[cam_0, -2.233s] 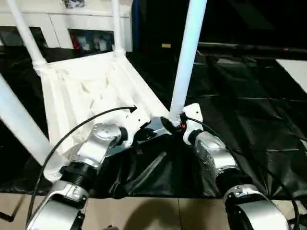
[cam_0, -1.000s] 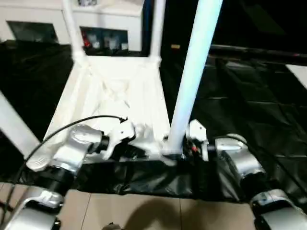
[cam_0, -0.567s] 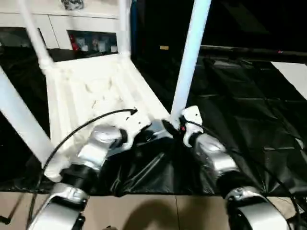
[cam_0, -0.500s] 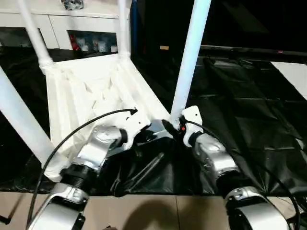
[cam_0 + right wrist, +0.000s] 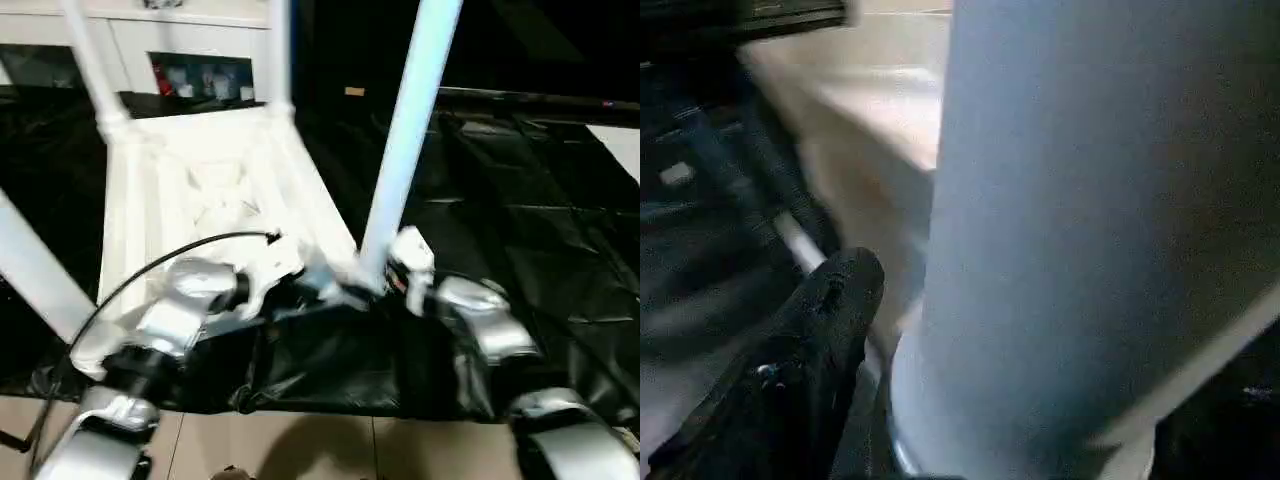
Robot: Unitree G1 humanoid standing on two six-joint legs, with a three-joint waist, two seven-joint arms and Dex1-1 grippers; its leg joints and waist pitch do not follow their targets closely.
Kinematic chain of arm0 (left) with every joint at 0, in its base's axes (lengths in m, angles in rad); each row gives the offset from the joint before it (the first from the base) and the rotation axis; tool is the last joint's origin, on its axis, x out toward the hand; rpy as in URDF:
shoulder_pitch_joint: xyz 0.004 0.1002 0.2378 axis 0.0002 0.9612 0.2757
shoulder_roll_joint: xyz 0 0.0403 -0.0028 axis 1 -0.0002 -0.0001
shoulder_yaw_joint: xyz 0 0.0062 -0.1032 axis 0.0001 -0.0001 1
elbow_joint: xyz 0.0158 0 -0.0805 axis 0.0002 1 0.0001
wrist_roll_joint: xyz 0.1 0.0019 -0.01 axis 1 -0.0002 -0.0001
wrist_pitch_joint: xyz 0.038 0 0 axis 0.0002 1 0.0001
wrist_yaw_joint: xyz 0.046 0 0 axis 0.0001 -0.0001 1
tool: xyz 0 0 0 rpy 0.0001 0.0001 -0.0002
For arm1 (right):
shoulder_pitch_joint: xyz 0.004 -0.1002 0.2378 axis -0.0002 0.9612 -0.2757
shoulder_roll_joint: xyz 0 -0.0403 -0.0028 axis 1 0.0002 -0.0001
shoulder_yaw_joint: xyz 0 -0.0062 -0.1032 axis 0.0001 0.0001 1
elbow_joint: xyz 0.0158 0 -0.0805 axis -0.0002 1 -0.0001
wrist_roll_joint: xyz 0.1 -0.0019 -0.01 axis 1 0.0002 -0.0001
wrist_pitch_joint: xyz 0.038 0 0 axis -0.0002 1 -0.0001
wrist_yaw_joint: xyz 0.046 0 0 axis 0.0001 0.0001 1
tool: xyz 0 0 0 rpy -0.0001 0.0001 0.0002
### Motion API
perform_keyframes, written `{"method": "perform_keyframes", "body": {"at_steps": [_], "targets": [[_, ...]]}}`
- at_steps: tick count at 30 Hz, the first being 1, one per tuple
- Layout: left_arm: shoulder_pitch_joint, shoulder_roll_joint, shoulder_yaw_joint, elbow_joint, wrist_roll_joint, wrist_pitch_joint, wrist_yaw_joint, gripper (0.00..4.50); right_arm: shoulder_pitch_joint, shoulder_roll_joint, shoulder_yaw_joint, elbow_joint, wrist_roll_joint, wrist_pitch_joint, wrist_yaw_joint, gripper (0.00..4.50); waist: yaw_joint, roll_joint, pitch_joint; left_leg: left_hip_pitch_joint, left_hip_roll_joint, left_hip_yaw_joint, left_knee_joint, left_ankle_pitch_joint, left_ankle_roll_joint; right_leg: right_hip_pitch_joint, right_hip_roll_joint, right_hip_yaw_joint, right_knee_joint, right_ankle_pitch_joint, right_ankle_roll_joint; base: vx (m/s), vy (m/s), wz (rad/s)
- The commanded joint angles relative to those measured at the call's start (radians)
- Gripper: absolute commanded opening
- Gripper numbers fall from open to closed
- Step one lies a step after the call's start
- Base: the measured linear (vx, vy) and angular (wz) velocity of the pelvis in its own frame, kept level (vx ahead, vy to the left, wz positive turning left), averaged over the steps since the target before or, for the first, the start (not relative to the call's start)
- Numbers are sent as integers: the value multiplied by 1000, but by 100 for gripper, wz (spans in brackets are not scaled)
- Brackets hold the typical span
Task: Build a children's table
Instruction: Rotate leg to tighten
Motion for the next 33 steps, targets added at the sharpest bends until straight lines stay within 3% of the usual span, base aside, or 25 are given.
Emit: {"method": "perform_keyframes", "body": {"at_steps": [1, 5, 8, 11, 12, 14, 15, 18, 22, 24, 28, 29, 33], "targets": [[4, -5, -52, -23, -42, -24, -95, 0, 15, -11, 79, -40, -9, -42, 131, 371, 4, 0, -58, 1, 31, -7, -53, -204, 73, 58, -64, 46, -69, -187, -218, 0, 0, 0], [4, 34, -55, -26, -63, -23, -163, 0, 32, -45, 109, -92, 17, -16, 255, 371, 12, -1, -56, 5, 33, -7, -55, -232, 63, 53, -63, 48, -73, -253, -197, 0, 0, 0], [8, 54, -57, -40, -79, -8, -210, 0, 48, -60, 124, -133, 29, 16, 321, 338, 15, -4, -57, 5, 34, -8, -56, -226, 60, 53, -62, 48, -70, -230, -203, 0, 0, 0], [10, 62, -56, -49, -85, -1, -226, 0, 55, -64, 132, -147, 31, 35, 348, 333, 17, -4, -59, 5, 33, -8, -55, -206, 59, 54, -62, 48, -66, -198, -212, 0, 0, 0], [10, 64, -54, -50, -86, -1, -230, 0, 57, -65, 133, -149, 32, 39, 355, 305, 18, -5, -59, 2, 33, -8, -54, -203, 59, 56, -63, 47, -65, -193, -213, 0, 0, 0], [9, 65, -51, -45, -87, -7, -226, 0, 57, -63, 133, -147, 33, 35, 352, 295, 18, -5, -59, 3, 32, -8, -54, -201, 57, 55, -65, 47, -66, -199, -211, 0, 0, 0], [8, 64, -51, -44, -88, -7, -225, 0, 57, -62, 132, -146, 34, 35, 351, 295, 18, -1, -59, 2, 31, -8, -54, -201, 54, 56, -65, 48, -66, -202, -211, 0, 0, 0], [8, 55, -48, -36, -90, -14, -203, 0, 57, -54, 123, -142, 36, 48, 325, 272, 17, -3, -60, 3, 31, -9, -54, -200, 50, 57, -64, 47, -66, -202, -208, 0, 0, 0], [-3, 4, -20, -7, -71, -28, -99, 0, 58, -12, 89, -114, 25, 65, 206, 270, 13, -6, -55, 3, 29, -11, -57, -221, 38, 55, -64, 47, -73, -249, -195, 0, 0, 0], [-9, -17, -14, 1, -54, -13, -41, 0, 49, 15, 78, -81, -5, 72, 97, 269, 7, -6, -50, 7, 28, -14, -62, -271, 19, 50, -69, 47, -88, -375, -159, 0, 0, 0], [-34, -93, -2, 42, -10, 17, 141, 0, 24, 111, 46, -2, -48, 97, -189, 269, -9, -5, -48, 11, 26, -21, -66, -309, -4, 47, -72, 46, -99, -475, -121, 0, 0, 0], [-37, -111, -7, 44, 7, 27, 185, 0, 13, 136, 41, 21, -67, 99, -280, 269, -21, -7, -46, 8, 24, -28, -69, -336, -17, 51, -74, 40, -104, -550, -92, 0, 0, 0], [-47, -188, -10, 50, 35, 70, 308, 0, -27, 229, -2, 80, -79, 149, -528, 268, -28, -3, -47, 16, 19, -30, -67, -359, -14, 42, -73, 40, -114, -587, -68, 0, 0, 0]]}}
